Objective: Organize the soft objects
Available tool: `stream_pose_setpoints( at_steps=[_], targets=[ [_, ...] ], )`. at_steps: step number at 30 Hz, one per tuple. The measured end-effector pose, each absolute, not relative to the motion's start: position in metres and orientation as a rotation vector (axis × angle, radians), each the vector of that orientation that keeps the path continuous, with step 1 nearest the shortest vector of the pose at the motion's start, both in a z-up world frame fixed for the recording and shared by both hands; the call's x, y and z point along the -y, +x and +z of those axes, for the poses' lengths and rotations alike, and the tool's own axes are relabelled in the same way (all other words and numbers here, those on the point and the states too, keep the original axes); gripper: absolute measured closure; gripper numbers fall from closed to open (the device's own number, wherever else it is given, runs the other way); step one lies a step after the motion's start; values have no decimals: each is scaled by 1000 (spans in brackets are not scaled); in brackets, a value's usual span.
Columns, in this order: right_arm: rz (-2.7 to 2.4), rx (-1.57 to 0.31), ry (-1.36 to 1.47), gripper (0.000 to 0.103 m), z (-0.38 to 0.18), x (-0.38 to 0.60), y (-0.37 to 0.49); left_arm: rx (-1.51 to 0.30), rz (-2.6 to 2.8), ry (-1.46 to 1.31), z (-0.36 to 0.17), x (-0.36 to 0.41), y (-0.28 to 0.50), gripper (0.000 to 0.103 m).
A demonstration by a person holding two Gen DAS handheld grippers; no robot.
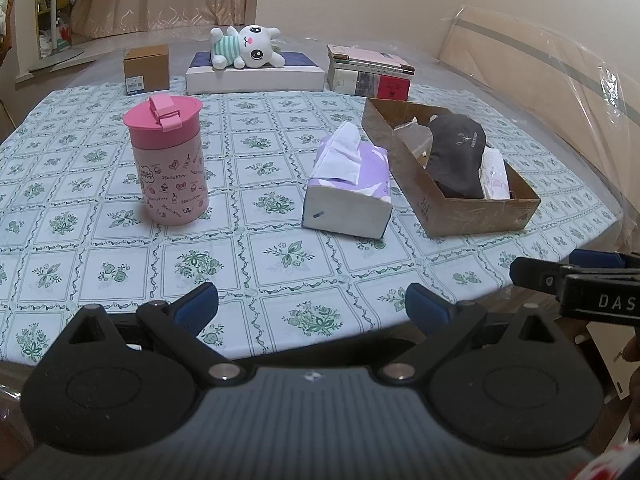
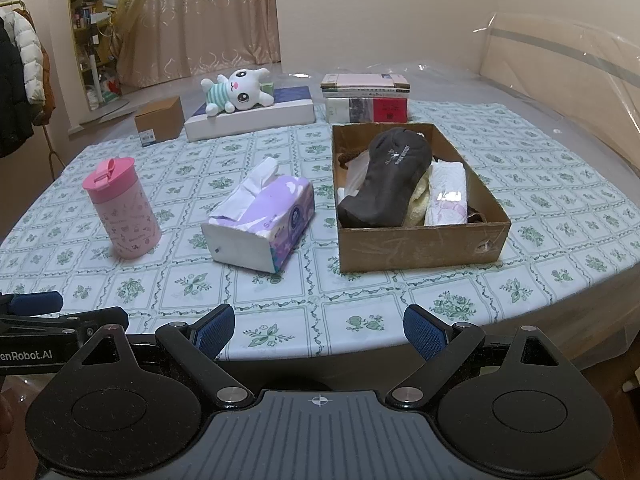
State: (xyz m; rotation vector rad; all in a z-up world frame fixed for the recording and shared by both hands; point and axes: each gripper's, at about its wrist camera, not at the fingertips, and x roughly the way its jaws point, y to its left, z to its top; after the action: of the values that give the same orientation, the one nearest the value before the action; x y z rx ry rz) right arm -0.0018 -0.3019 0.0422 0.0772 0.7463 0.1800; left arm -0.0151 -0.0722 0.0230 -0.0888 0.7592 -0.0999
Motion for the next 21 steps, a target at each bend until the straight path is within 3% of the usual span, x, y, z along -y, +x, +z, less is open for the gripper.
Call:
stream_pose_setpoints(
  at_steps=[21],
  targets=[
    [180, -746, 75, 12, 44, 300, 0, -764, -107, -90, 23, 73, -12, 4]
  ],
)
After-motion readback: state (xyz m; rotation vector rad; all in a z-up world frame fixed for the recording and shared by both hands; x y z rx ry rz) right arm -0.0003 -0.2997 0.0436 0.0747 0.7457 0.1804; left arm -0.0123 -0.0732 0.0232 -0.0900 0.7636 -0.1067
